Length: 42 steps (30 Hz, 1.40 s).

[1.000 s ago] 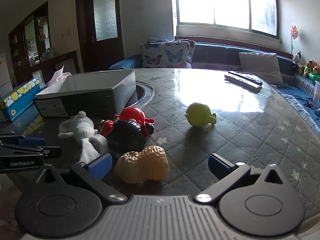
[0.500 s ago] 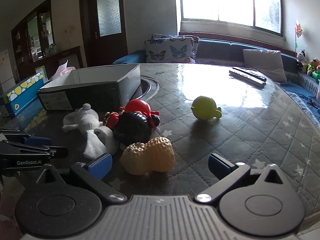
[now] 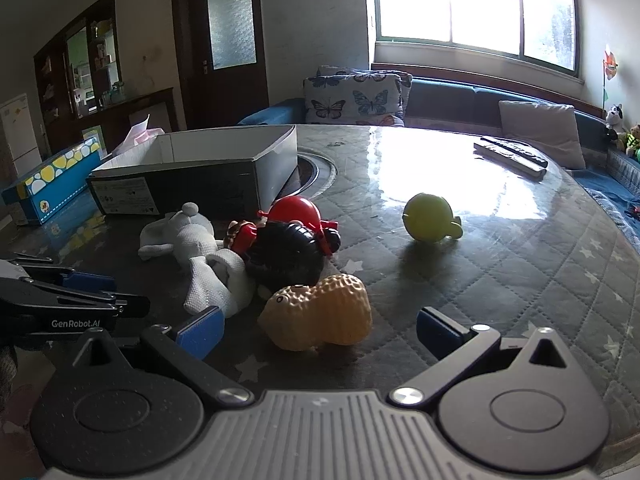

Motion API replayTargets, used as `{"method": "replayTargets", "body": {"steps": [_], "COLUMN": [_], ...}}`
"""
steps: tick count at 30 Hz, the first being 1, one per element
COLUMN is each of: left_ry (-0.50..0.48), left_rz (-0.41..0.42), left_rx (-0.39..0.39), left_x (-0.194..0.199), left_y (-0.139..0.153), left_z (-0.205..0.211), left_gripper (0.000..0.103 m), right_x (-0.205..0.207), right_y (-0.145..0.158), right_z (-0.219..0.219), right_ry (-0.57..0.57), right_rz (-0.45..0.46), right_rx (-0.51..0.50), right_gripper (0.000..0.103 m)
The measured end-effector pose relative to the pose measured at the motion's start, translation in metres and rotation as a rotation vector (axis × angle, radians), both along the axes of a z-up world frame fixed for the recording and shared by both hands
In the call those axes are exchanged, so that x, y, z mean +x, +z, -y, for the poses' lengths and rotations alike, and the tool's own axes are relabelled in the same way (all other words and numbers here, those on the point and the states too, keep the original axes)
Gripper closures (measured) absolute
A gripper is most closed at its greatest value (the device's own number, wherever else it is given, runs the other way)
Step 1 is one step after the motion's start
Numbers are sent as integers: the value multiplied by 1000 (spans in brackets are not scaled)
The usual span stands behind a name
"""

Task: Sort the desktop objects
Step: 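Move the left tool toward the white bunny plush on the table, then close the left tool on the white bunny plush's head and lift it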

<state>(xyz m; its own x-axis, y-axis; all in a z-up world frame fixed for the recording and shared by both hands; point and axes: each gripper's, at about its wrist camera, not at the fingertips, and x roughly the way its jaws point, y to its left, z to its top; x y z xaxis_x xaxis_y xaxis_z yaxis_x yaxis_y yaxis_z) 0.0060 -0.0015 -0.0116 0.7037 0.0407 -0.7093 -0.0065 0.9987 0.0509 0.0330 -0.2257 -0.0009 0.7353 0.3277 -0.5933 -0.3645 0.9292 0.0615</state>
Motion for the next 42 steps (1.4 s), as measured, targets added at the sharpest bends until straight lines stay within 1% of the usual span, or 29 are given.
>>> {"method": "replayTargets", "body": {"steps": [17, 27, 31, 34, 42], "left_ry": [11, 35, 43, 49, 45], "left_rz": [-17, -13, 1, 13, 21], "left_rx": [-9, -24, -51, -69, -122], "left_x": [6, 16, 19, 23, 35], "left_y": [1, 8, 17, 24, 37], "left_z": [-4, -17, -24, -28, -32], "left_gripper": [59, 60, 60, 60, 60], "right_x": [4, 11, 14, 16, 18], "right_y": [-2, 2, 7, 10, 14], "right_z": [-8, -19, -25, -31, -38], "right_ry": [49, 92, 117, 137, 161], "right_rz": [-10, -5, 5, 9, 22], "right_rx": [0, -6, -7, -7, -13], "right_gripper": [0, 2, 4, 8, 10]}}
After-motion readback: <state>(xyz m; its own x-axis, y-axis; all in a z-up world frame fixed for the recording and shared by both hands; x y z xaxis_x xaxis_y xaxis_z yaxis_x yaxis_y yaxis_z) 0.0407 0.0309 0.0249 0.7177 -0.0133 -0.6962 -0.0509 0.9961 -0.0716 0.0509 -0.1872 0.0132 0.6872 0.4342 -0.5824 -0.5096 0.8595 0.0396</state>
